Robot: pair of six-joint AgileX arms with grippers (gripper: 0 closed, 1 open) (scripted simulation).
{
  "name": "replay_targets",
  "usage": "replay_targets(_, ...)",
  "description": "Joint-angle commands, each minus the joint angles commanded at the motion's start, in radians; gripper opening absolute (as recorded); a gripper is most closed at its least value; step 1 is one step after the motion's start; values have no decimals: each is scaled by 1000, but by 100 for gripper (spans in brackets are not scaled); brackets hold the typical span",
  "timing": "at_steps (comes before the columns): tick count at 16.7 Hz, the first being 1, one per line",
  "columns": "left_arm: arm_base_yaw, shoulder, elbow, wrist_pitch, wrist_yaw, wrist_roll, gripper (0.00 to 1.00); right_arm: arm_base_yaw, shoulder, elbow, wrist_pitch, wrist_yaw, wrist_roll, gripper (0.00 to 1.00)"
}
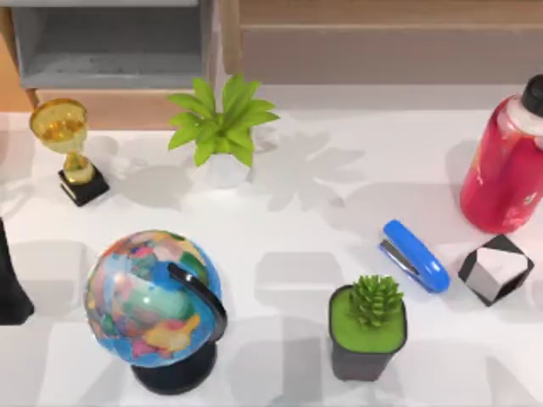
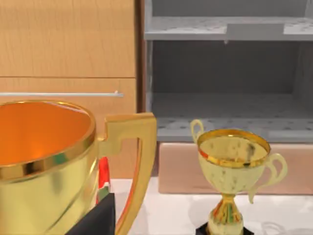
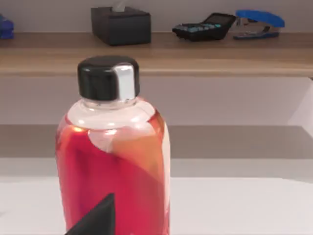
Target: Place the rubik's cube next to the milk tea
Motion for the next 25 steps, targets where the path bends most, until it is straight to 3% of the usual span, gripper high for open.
replay_targets(7, 0, 0, 0, 0, 0, 0, 100, -35, 145, 146, 22, -30, 2, 100)
replay_targets(25, 0, 0, 0, 0, 0, 0, 100, -241, 1489, 1329, 116, -203, 17, 100)
